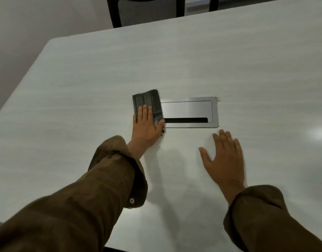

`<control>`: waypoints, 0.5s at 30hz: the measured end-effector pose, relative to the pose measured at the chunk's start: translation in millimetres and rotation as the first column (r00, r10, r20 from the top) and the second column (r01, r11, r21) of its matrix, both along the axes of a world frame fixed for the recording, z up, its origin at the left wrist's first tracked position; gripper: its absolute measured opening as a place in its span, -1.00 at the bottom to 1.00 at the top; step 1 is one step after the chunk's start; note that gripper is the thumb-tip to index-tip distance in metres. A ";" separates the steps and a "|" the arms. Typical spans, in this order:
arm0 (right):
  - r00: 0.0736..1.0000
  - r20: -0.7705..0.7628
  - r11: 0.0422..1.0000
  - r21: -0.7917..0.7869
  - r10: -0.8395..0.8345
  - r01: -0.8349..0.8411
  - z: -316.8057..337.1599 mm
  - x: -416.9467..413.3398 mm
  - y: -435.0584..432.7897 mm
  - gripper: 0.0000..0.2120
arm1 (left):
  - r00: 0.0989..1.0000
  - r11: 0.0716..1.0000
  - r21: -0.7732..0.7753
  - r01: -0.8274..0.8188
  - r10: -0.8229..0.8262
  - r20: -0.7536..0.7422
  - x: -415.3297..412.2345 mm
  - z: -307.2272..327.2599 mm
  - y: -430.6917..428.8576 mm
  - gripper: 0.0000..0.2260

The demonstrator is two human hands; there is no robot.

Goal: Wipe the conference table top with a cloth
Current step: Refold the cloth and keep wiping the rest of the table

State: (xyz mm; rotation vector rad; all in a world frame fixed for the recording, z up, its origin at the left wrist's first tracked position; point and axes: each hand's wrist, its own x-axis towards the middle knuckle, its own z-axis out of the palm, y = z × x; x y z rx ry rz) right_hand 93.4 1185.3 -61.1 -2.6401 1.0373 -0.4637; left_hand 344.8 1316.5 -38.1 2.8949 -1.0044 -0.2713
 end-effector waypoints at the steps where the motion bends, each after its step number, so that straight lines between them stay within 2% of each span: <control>1: 1.000 -0.004 1.000 0.009 -0.004 0.004 2.7 -1.9 -0.2 -0.36 | 1.000 1.000 -0.003 -0.004 0.004 0.012 -14.6 0.6 2.2 -0.24; 5: 0.997 -0.027 0.992 0.098 0.077 -0.074 8.9 -4.8 -4.6 -0.33 | 0.994 0.995 -0.006 0.102 -0.102 0.034 -81.9 5.4 -5.5 -0.17; 9: 0.928 -0.030 0.928 0.050 0.370 -0.369 8.4 -39.9 -56.0 -0.37 | 0.947 0.947 -0.016 0.321 -0.321 0.014 -129.1 6.5 -81.0 -0.20; 11: 0.944 -0.070 0.946 0.005 0.323 -0.324 4.7 -67.1 -96.1 -0.33 | 0.936 0.936 -0.030 0.352 -0.352 0.006 -139.1 5.4 -123.8 -0.20; 13: 0.977 -0.061 0.978 -0.021 0.206 -0.208 2.2 -91.5 -128.8 -0.38 | 0.947 0.947 -0.011 0.321 -0.321 0.003 -136.2 4.5 -163.4 -0.26; 15: 0.982 -0.042 0.982 -0.020 0.184 -0.185 2.7 -97.6 -138.1 -0.42 | 0.959 0.959 0.009 0.284 -0.284 0.016 -125.5 4.6 -188.0 -0.34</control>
